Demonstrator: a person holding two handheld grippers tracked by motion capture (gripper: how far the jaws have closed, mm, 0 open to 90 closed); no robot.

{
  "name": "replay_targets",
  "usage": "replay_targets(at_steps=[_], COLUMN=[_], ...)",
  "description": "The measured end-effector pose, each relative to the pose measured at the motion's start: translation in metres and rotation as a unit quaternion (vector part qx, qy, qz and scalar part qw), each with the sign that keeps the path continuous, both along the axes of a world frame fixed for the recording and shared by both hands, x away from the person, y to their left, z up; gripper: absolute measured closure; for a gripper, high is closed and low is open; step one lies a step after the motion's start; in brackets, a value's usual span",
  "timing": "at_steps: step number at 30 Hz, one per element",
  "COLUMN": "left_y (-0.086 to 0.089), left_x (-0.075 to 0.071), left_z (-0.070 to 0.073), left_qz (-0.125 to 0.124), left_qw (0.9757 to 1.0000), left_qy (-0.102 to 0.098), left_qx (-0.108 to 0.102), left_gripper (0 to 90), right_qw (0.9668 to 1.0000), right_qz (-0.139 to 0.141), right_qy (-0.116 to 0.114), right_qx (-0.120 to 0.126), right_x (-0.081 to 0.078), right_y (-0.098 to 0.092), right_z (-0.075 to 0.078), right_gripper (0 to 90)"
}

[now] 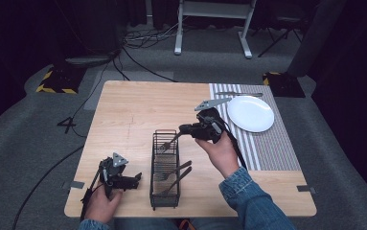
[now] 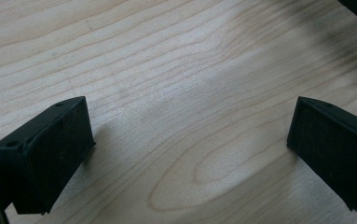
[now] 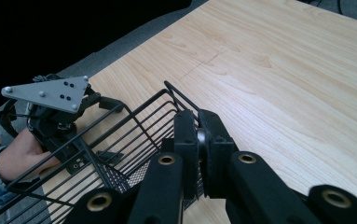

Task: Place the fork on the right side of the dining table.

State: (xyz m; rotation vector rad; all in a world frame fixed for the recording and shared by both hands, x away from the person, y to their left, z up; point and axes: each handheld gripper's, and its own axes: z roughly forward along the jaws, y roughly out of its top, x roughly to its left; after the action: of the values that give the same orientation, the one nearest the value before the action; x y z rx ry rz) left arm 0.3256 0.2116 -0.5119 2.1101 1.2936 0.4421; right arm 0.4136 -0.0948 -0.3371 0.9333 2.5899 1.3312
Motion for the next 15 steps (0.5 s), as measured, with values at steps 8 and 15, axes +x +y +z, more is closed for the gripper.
replay_targets(at_steps=[8, 15], left_y=[0.000, 0.000], left_x=[0.000, 0.000], left_z=[0.000, 0.000], left_qz=[0.000, 0.000], left_qw=[1.0000, 1.0000], left_qy=[0.000, 0.001], left_qx=[0.000, 0.000], left_gripper=[0.2, 0.2], right_qw=[0.9998, 0.9995], right_qz=[0.000, -0.004], right_qy=[-0.009, -0.017], right_qx=[0.015, 0.027], right_x=[-0.005, -0.010], right_y=[-0.010, -0.022], right_z=[0.018, 0.033], right_gripper=[86.3, 86.3])
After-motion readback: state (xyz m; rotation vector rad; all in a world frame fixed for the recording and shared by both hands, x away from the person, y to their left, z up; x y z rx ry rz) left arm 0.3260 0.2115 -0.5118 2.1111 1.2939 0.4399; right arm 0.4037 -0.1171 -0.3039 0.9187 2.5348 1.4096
